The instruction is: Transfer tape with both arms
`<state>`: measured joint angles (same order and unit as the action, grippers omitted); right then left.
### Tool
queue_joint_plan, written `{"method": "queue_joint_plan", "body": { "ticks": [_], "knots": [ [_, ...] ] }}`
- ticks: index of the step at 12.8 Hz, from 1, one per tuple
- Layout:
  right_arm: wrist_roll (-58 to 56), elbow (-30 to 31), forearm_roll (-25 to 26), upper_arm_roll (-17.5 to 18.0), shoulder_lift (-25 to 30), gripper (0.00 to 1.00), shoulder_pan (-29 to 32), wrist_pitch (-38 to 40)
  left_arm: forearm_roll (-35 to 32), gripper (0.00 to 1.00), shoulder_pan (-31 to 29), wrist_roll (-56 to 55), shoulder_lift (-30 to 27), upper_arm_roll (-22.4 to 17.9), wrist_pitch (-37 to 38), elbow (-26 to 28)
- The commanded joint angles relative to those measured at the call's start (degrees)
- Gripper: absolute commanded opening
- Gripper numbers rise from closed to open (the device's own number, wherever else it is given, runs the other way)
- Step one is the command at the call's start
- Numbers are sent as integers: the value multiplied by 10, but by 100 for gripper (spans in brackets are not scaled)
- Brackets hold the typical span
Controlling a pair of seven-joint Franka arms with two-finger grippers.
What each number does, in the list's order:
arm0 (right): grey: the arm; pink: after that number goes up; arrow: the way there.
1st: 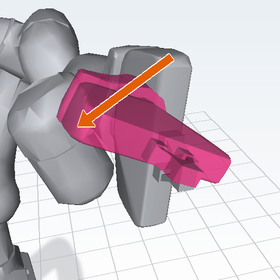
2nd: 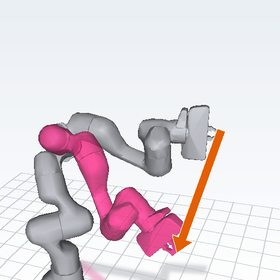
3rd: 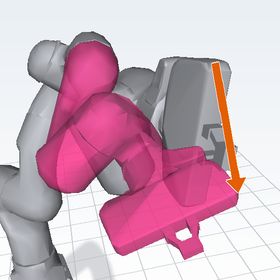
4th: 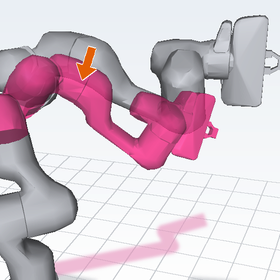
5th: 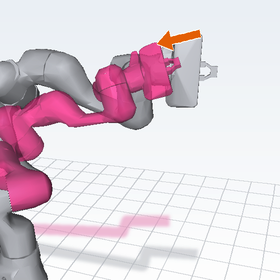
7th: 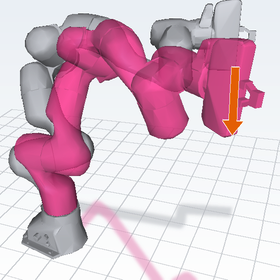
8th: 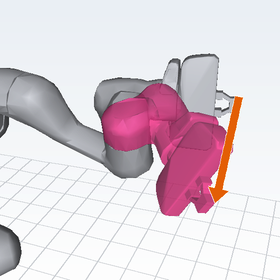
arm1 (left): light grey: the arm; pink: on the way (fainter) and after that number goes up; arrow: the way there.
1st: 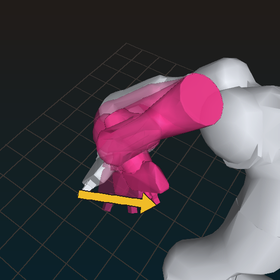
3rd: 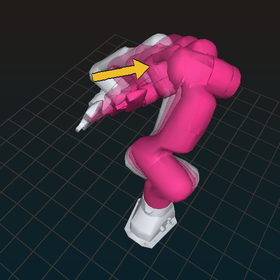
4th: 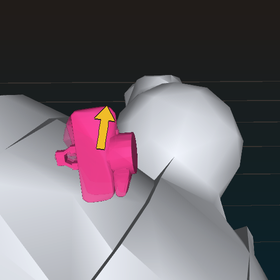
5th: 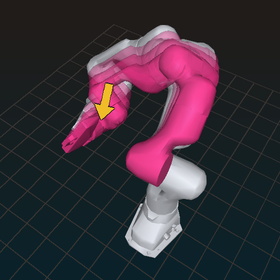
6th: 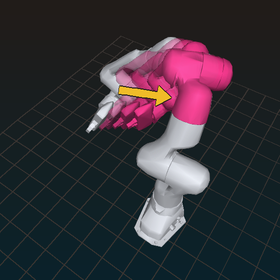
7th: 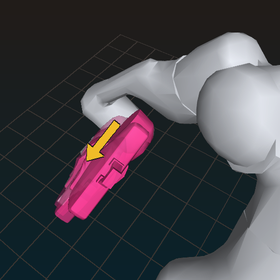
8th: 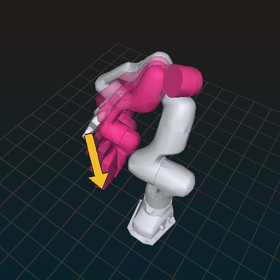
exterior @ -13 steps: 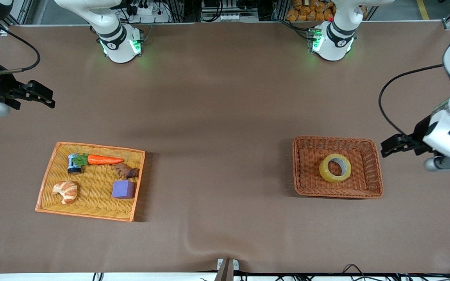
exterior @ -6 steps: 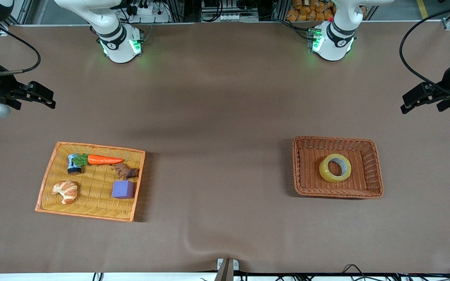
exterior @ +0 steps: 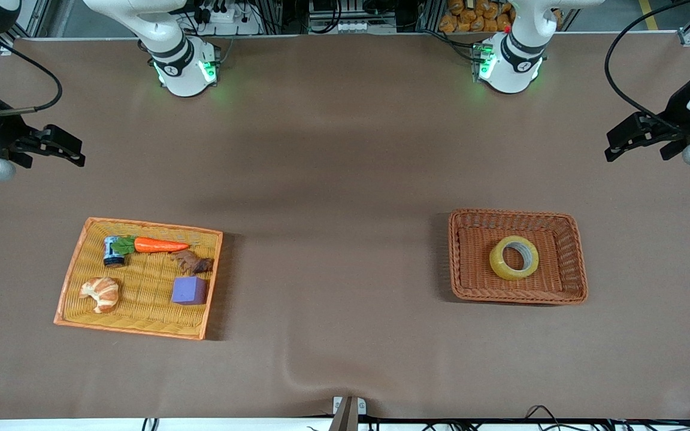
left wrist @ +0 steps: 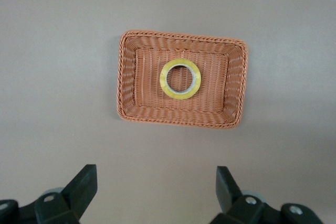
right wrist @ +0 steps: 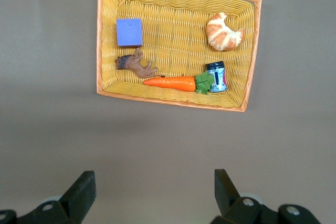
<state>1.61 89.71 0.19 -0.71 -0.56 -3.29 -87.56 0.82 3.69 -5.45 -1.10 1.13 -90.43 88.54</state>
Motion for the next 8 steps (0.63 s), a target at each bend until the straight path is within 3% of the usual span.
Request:
{"method": "queue_joint_plan", "body": {
  "ticks": [1,8],
  "knots": [
    [8,0,3,-1,2,100,-1,-1,-11,100,-5,32,-7,-2,1,-13],
    [8,5,2,-1,3,100,-1,1,-5,100,-2,18,-8,4,49,-14]
  ]
}}
